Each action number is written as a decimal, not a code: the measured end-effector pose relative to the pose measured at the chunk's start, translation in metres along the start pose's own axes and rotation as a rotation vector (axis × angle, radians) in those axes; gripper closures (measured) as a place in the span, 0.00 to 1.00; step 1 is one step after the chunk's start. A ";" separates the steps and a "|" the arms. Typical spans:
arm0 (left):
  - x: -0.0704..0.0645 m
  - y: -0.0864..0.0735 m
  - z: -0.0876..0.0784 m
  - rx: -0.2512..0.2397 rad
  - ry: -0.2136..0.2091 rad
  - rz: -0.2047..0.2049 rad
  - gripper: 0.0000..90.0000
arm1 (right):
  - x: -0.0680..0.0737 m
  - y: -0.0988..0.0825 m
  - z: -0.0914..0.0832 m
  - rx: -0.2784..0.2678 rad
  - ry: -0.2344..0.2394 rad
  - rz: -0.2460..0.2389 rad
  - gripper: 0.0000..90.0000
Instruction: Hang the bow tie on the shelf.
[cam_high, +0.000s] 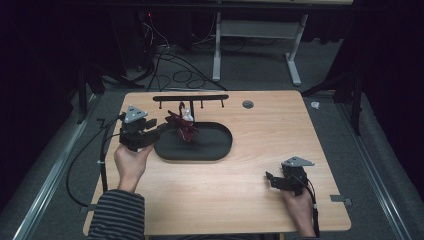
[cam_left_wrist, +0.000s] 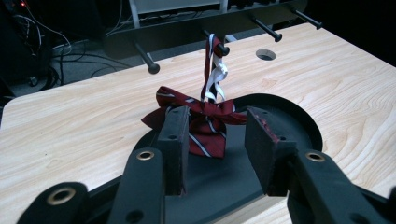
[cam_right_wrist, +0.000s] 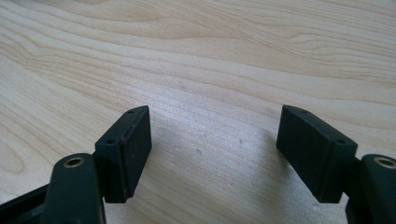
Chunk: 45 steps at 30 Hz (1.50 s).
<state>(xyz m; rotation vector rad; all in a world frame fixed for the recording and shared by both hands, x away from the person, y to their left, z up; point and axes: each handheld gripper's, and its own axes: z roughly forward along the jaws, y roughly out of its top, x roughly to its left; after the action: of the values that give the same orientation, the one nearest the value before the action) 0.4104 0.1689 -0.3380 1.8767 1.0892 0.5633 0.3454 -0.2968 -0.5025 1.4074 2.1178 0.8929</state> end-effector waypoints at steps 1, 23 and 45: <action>0.000 -0.001 -0.001 0.000 -0.004 -0.003 0.66 | 0.000 0.000 0.000 -0.001 0.000 -0.001 0.31; 0.001 -0.020 -0.015 0.002 -0.011 -0.021 0.63 | 0.000 0.000 0.000 0.000 0.000 0.000 0.31; 0.000 -0.044 -0.020 0.008 -0.020 -0.054 0.60 | 0.000 0.000 0.000 -0.001 0.000 -0.002 0.31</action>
<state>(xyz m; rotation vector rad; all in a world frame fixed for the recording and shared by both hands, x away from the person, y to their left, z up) 0.3754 0.1884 -0.3650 1.8506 1.1270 0.5091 0.3455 -0.2968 -0.5026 1.4051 2.1177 0.8930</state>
